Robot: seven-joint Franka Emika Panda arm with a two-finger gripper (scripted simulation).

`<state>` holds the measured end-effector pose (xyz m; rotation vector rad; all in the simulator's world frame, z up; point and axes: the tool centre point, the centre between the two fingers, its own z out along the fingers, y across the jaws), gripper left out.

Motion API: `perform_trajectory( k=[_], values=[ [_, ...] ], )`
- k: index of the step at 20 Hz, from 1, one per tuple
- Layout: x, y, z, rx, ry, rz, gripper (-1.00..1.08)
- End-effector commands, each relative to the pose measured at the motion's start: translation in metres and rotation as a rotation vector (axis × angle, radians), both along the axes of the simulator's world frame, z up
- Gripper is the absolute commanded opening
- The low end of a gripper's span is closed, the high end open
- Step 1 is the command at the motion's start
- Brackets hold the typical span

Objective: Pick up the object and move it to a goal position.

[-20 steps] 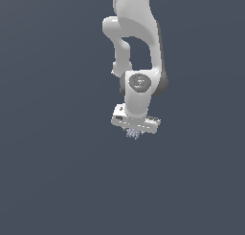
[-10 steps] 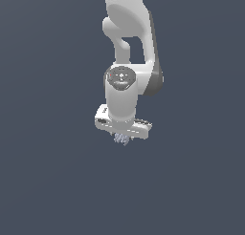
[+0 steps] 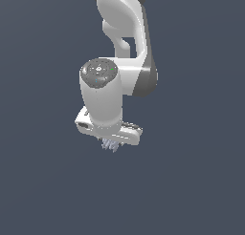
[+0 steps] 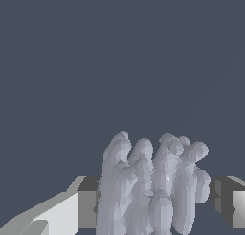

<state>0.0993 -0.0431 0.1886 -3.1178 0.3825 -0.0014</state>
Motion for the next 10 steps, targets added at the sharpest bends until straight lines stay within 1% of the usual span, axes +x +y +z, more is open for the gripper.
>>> perform_trajectory(
  k=[1, 5, 10],
  values=[
    [0.009, -0.008, 0.009, 0.000, 0.001, 0.001, -1.00],
    [0.022, -0.019, 0.020, 0.000, 0.001, 0.001, -1.00],
    [0.032, -0.028, 0.030, 0.000, 0.001, 0.001, -1.00]
  ],
)
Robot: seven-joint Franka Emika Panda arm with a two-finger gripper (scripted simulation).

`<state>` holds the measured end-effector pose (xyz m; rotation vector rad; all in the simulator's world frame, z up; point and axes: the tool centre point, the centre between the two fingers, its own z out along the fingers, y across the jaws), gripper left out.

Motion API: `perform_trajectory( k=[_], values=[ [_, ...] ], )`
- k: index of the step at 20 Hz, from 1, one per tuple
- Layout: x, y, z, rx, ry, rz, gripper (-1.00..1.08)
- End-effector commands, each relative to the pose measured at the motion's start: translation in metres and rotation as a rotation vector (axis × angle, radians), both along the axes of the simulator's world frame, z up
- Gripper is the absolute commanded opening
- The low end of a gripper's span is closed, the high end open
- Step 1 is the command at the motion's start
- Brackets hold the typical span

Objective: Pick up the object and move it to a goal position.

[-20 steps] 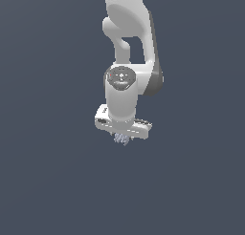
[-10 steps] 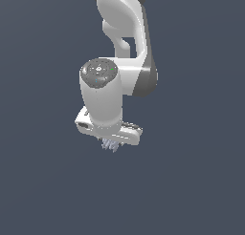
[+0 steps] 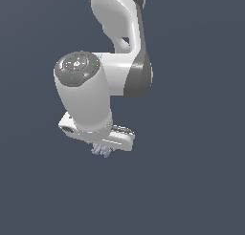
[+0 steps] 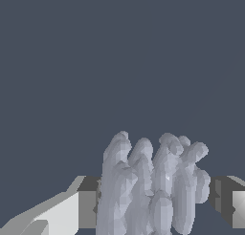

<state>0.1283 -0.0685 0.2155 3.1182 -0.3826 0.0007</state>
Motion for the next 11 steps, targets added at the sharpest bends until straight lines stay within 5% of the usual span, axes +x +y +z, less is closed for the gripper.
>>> perform_trajectory(
  k=[1, 11],
  values=[
    [0.0045, -0.0034, 0.0040, 0.000, 0.000, 0.001, -1.00],
    [0.0113, -0.0090, 0.0096, 0.000, 0.000, 0.000, -1.00]
  ],
)
